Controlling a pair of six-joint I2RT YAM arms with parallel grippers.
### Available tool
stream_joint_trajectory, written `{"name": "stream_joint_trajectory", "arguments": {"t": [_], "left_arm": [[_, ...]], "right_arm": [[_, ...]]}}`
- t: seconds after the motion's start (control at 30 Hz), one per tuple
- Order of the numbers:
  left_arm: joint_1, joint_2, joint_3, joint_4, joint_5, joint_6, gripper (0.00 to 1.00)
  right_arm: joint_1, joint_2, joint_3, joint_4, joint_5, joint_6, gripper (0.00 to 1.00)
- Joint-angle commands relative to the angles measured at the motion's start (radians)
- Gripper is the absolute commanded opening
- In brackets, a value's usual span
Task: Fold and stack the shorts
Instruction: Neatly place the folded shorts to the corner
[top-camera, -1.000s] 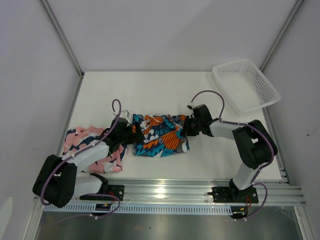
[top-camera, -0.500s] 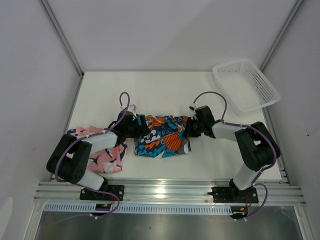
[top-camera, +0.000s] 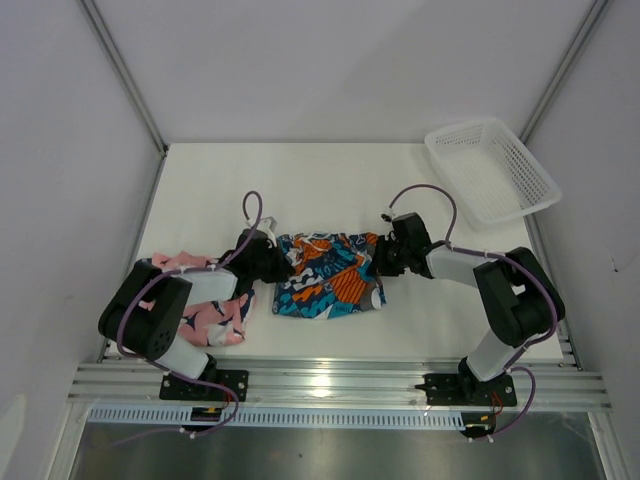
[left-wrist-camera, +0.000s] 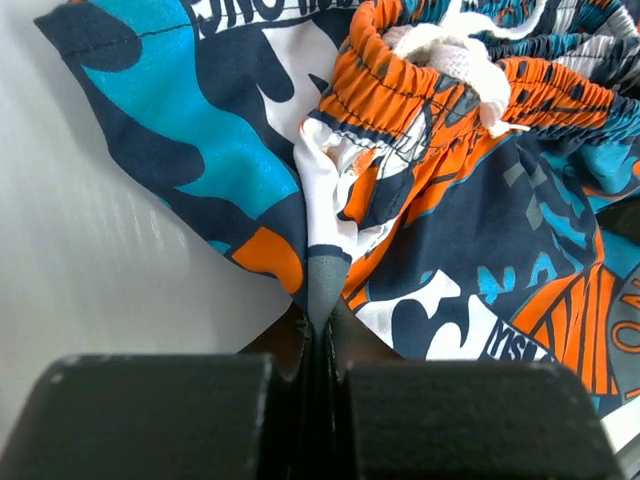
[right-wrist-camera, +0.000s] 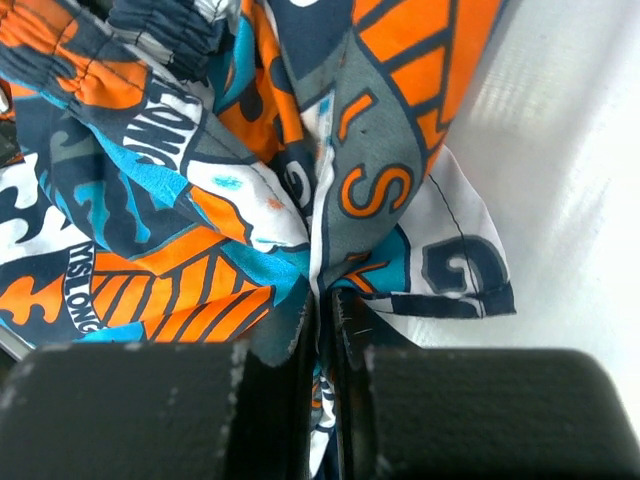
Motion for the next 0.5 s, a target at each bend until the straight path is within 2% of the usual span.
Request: {"name": "stream_joint_trajectory", "arguments": {"t": [0.0, 0.13, 0.3, 0.47], "left_arm": [[-0.004, -0.052, 0.016, -0.048, -0.047, 0.020, 0.00], [0.003, -0.104, 0.042, -0.117, -0.099, 0.058, 0.00], [0.002, -0.129, 0.083, -0.149, -0.071, 0.086, 0.00], [0.002, -0.184, 0.200, -0.321, -0.096, 0.122, 0.00]], "right_arm": [[-0.010, -0.053, 0.002, -0.040, 0.086, 0.012, 0.00], [-0.033, -0.082, -0.019, -0.025, 0.045, 0.014, 0.00], [0.094, -0.091, 0.053, -0.080, 0.074, 0.002, 0.00], [0.180, -0.083, 0.138, -0.097, 0.084, 0.031, 0.00]]}}
